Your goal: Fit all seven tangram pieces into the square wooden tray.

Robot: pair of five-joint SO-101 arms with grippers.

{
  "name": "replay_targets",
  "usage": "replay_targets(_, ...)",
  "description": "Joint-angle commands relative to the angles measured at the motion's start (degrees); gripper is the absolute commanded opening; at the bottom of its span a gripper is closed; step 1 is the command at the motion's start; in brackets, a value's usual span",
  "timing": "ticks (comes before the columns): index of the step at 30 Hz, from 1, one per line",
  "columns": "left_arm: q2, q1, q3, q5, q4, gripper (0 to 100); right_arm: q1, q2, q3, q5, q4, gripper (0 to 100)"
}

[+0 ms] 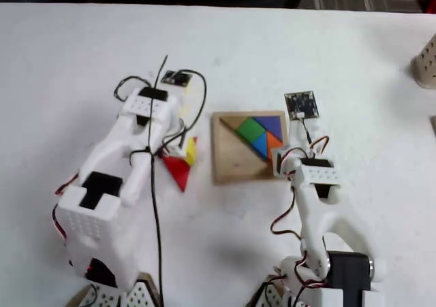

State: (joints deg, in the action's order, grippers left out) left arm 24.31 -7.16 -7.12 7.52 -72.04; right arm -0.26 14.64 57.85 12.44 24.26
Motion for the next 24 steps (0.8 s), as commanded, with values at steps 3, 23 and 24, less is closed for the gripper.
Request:
replay_targets(3,1.1,-1.8,0.79,-0.62,-1.05,21,0.4,0.31,-0.44,0.53,-1.1,1.7)
replay_targets(23,0.66,-13.67,8.09,-0.18,-9.14,21,0.48,0.4,-0.44,0.44,-1.1,1.7)
replay_targets(24,0.66,-14.29,8.09,-0.18,-9.14,21,0.48,0.4,-0.44,0.44,-1.1,1.7)
